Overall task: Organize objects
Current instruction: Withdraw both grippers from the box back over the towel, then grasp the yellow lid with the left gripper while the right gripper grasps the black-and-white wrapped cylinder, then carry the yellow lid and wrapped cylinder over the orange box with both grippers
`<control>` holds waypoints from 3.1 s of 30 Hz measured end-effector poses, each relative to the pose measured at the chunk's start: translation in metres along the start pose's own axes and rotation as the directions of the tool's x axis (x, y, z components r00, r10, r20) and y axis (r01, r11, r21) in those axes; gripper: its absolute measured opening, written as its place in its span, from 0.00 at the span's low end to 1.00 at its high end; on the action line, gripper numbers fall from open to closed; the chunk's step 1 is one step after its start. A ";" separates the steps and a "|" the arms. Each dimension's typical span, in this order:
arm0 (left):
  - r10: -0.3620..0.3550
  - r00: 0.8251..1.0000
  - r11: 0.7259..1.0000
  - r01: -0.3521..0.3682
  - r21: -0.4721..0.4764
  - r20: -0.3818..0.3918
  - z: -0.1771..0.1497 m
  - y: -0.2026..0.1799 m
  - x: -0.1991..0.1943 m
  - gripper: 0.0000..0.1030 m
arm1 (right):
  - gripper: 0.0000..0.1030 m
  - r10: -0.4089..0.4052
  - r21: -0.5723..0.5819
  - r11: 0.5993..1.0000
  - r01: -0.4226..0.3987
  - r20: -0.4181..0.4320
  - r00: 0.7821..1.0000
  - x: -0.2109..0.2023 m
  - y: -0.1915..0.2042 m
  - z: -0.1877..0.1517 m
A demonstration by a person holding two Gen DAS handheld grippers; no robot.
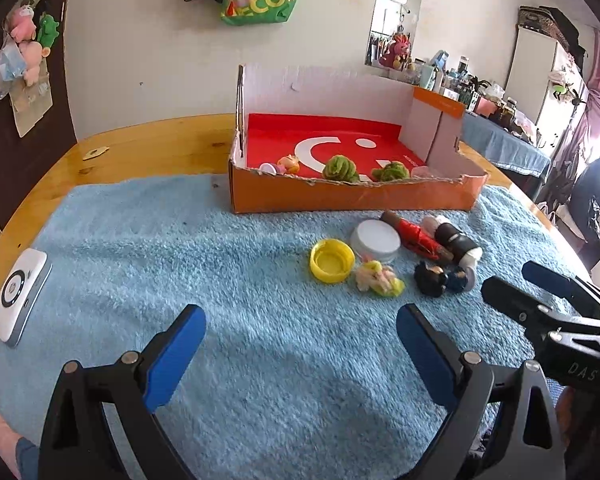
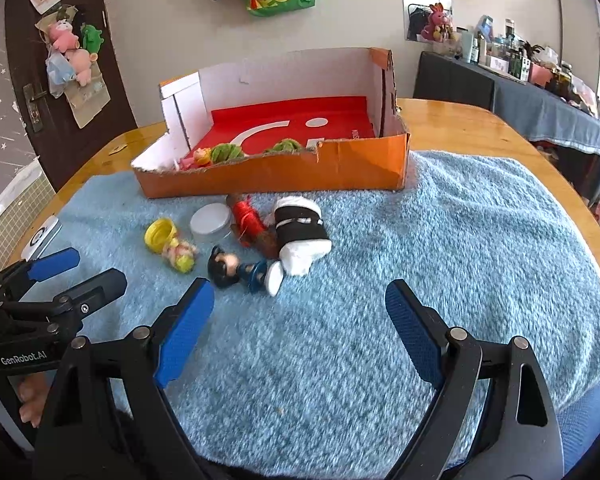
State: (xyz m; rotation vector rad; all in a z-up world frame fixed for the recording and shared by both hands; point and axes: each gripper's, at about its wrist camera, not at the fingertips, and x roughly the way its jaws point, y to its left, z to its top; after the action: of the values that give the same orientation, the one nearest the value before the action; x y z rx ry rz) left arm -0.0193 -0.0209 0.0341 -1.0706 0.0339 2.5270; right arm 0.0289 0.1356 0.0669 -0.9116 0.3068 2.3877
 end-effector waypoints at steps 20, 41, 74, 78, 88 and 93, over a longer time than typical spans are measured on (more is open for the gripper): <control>0.008 0.993 0.995 0.004 0.101 -0.117 0.029 0.003 0.049 0.89 | 0.85 -0.017 0.027 0.999 0.020 -0.104 0.994 0.047 -0.023 0.038; -0.051 0.991 0.988 0.069 0.140 -0.125 0.034 -0.010 0.057 0.42 | 0.32 -0.019 -0.136 0.991 0.000 -0.134 0.991 0.063 0.000 0.035; -0.090 0.996 0.984 0.092 0.152 -0.014 0.051 -0.014 0.011 0.30 | 0.31 0.026 -0.124 0.992 -0.027 -0.010 1.000 0.017 0.004 0.052; -0.092 0.996 0.984 0.092 0.150 -0.008 0.053 -0.013 0.009 0.30 | 0.31 0.030 -0.122 0.992 -0.032 -0.014 0.999 0.017 0.004 0.052; -0.108 0.993 0.981 0.098 0.166 0.049 0.077 -0.016 0.000 0.30 | 0.32 0.049 -0.125 0.991 -0.046 0.022 0.999 0.012 0.003 0.072; -0.116 0.990 0.978 0.100 0.181 0.081 0.100 -0.021 0.000 0.30 | 0.31 0.050 -0.141 0.989 -0.043 0.047 0.998 0.013 0.004 0.095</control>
State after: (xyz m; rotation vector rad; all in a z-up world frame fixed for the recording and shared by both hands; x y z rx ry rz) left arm -0.0803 0.0156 0.1071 -0.8635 0.1668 2.4200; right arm -0.0334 0.1752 0.1290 -0.9137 0.1439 2.4962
